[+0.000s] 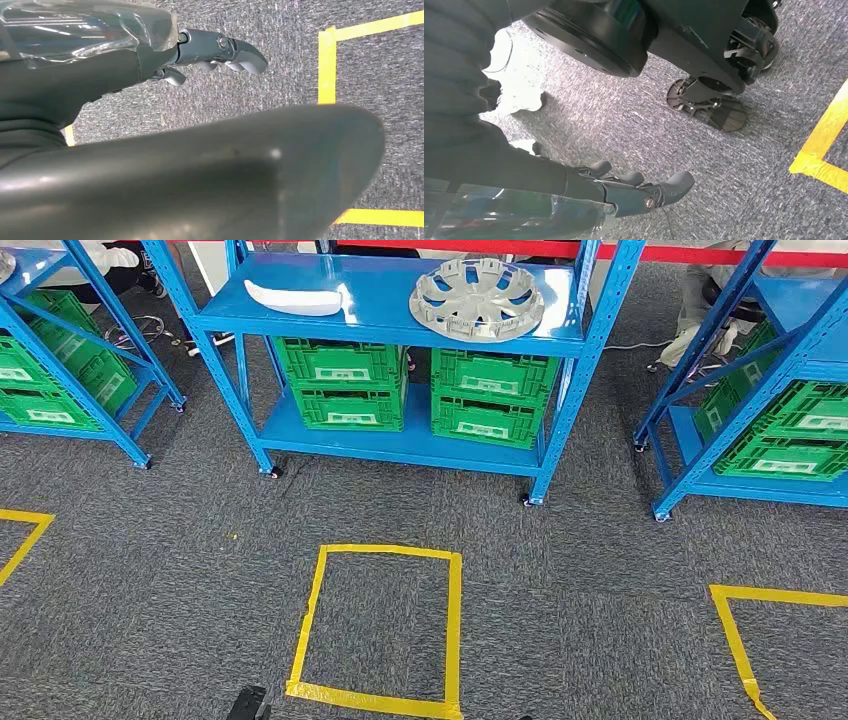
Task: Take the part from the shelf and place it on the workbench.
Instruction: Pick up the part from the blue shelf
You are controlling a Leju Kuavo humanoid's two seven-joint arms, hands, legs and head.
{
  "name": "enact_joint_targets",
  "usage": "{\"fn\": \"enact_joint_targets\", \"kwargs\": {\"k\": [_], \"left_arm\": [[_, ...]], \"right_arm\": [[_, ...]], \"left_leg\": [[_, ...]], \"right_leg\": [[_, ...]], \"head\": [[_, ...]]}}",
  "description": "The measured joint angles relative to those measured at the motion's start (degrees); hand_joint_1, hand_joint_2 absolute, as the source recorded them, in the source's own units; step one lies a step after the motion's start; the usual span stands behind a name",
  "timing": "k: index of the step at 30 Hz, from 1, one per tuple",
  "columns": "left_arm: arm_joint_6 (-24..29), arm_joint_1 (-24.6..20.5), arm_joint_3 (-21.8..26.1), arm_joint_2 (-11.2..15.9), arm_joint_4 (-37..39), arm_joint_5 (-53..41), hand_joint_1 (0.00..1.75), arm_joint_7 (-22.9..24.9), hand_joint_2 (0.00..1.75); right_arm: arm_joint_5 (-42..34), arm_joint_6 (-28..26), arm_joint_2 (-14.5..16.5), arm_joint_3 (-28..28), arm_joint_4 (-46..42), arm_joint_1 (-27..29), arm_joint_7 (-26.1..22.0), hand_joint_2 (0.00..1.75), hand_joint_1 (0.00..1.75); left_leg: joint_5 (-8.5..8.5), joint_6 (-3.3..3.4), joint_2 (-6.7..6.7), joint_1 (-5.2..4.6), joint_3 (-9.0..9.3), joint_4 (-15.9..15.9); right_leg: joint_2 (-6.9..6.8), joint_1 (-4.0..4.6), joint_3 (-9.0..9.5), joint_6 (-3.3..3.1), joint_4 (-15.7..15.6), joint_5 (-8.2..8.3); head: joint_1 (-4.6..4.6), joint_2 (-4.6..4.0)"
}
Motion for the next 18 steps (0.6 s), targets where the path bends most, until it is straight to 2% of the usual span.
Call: {"fn": "enact_joint_targets", "kwargs": {"k": [7, 9, 11, 13, 15, 18], "left_arm": [[0.5, -0.7, -0.2, 0.1, 0.0, -1.2, 0.0, 1.2, 0.0], [0.5, -1.2, -0.4, 0.1, 0.0, -2.0, 0.0, 2.1, 0.0], [0.6, -1.4, -0.6, 0.2, -0.3, -3.1, 0.0, 2.9, 0.0], [0.6, -1.4, -0.6, 0.5, -0.8, -4.6, 0.0, 3.3, 0.0], [0.4, -1.4, -0.5, 0.7, -1.3, -6.2, 0.0, 3.5, 0.0], [-0.4, -1.6, 0.0, 0.9, -2.0, -7.9, 0.0, 3.2, 0.0]], "right_arm": [[-4.1, -1.4, -0.1, -0.7, -0.1, 0.0, -1.6, 1.75, 0.0], [-9.3, -3.5, -0.4, -3.2, -1.4, 0.6, -5.5, 0.87, 0.0], [-13.3, -7.4, -1.1, -7.9, -6.6, 2.9, -9.5, 0.0, 0.0], [-11.1, -11.4, -2.0, -15.1, -18.2, 7.1, -10.1, 0.87, 0.0], [-4.2, -11.3, -2.5, -24.1, -33.1, 11.2, -8.8, 1.75, 0.0], [5.7, -3.8, -2.2, -37.2, -52.4, 13.2, -6.9, 1.75, 0.0]], "left_leg": [[0.0, 0.0, -0.01, 0.0, 0.03, 0.0], [0.01, 0.0, -0.01, 0.0, 0.03, 0.0], [0.01, 0.0, -0.02, 0.0, 0.03, 0.0], [0.01, 0.01, -0.03, -0.01, -0.04, 0.0], [0.01, 0.02, 0.01, -0.01, -0.17, 0.0], [0.05, 0.07, 0.05, -0.04, -0.17, 0.0]], "right_leg": [[0.0, 0.0, -0.01, 0.0, 0.0, 0.0], [0.0, 0.0, 0.0, 0.0, 0.0, 0.0], [-0.01, 0.0, 0.01, 0.0, 0.0, 0.0], [-0.04, 0.01, 0.0, 0.01, 0.0, 0.01], [-0.01, -0.01, -0.05, 0.0, 0.0, 0.06], [0.04, -0.06, -0.19, -0.06, 0.0, 0.15]], "head": [[0.0, 0.0], [0.01, 0.0], [0.02, 0.0], [0.03, 0.0], [0.03, 0.0], [0.0, 0.0]]}}
